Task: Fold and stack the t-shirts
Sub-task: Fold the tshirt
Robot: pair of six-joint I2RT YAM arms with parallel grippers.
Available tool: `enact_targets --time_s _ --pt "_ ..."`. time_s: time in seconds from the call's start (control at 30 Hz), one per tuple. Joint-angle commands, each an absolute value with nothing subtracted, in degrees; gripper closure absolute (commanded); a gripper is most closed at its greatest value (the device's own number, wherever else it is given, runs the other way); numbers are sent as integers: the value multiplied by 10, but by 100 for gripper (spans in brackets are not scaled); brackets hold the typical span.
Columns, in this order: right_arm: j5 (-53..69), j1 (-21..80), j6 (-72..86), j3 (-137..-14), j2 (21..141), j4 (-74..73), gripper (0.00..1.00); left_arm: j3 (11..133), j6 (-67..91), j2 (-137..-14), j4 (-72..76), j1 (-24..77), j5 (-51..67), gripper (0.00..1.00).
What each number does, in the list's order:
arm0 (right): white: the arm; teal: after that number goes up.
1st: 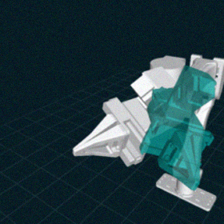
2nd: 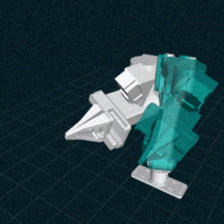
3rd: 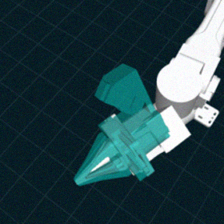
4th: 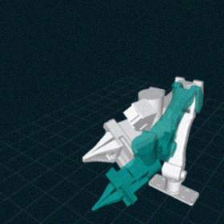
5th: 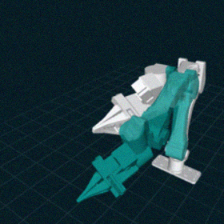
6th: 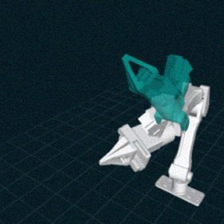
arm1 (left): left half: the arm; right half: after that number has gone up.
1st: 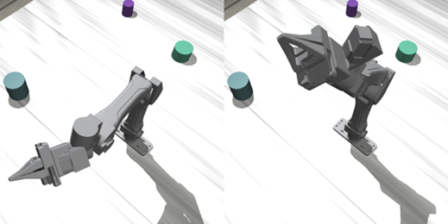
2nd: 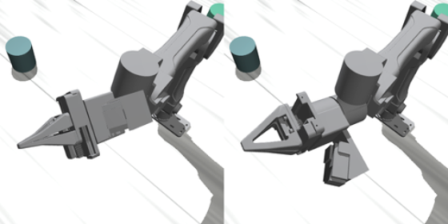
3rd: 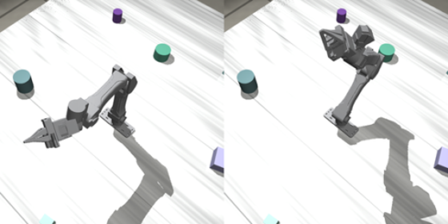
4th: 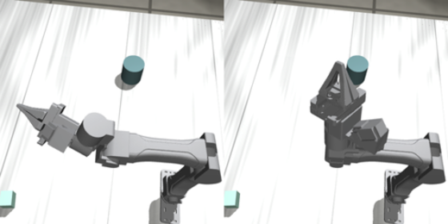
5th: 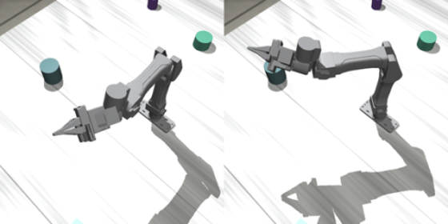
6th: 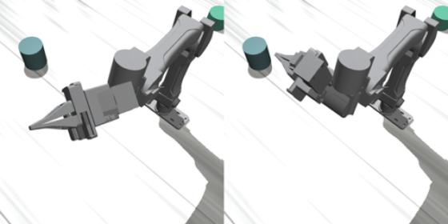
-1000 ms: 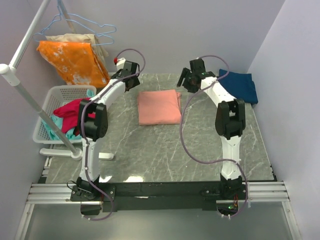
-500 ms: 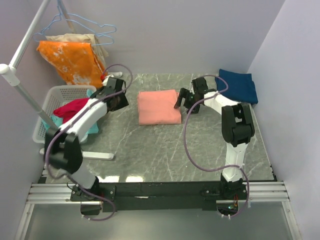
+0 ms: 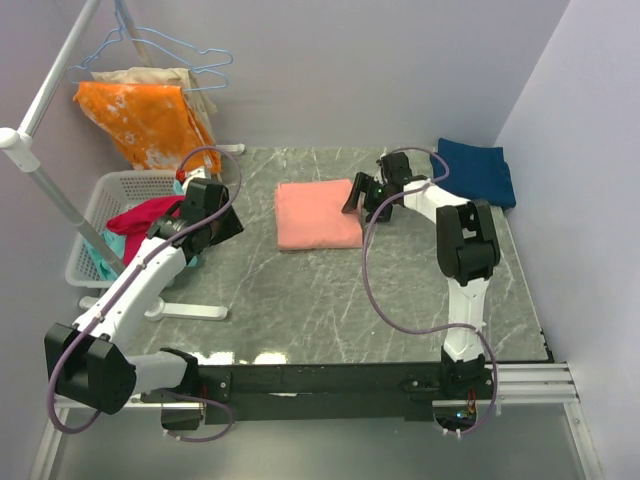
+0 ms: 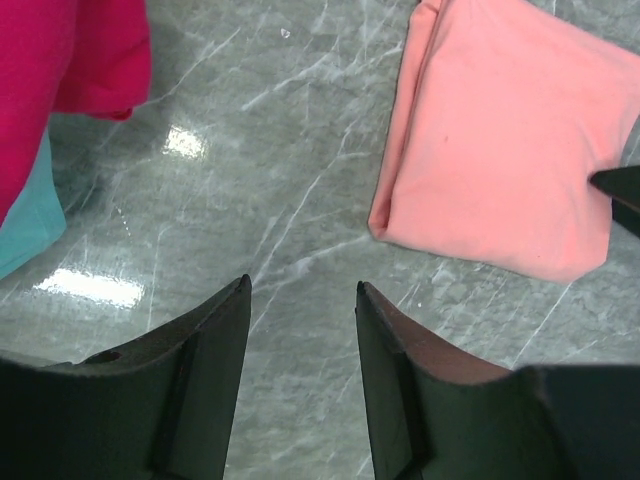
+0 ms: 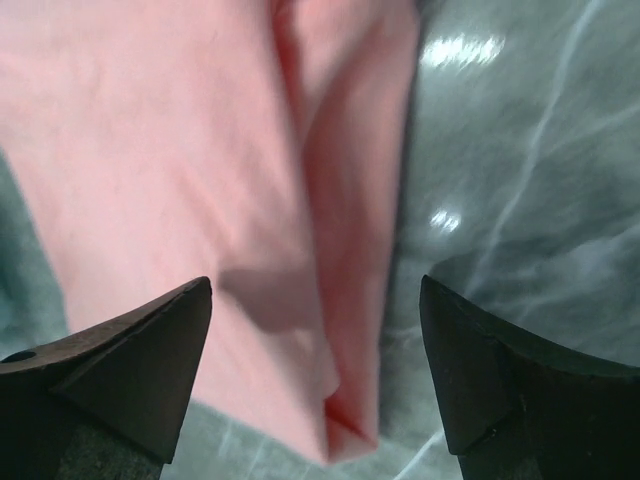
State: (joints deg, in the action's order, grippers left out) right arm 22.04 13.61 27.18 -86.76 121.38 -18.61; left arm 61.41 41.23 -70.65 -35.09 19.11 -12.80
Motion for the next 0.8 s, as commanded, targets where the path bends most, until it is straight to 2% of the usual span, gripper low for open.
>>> enact_targets --time_s 0.0,0.13,0.27,0.47,0.53,0.57,0.63,0.67,0.7,0.77 --pt "234 140 259 -903 1250 -217 11 635 412 -681 -370 192 -133 48" --pt "254 143 262 -908 1271 -212 15 642 408 -680 -374 192 -133 48" --pt "282 149 259 -924 1293 -220 33 642 405 -683 -375 192 -134 48" --pt "297 162 253 -941 1310 -234 37 641 400 -680 -378 192 -141 48" --pt "294 163 251 -954 1317 -242 47 640 397 -679 -377 192 -143 48" --pt "290 163 250 -956 1317 -247 58 641 397 -679 -377 192 -144 48" --pt "277 163 250 -964 1317 -257 72 641 396 -679 -378 192 -147 48" --pt "270 163 250 -966 1316 -263 89 642 397 -680 -378 192 -147 48" --pt "254 163 250 -966 1310 -265 97 642 396 -680 -378 192 -147 48" --pt "230 163 250 -966 1302 -275 100 640 397 -679 -377 192 -147 48"
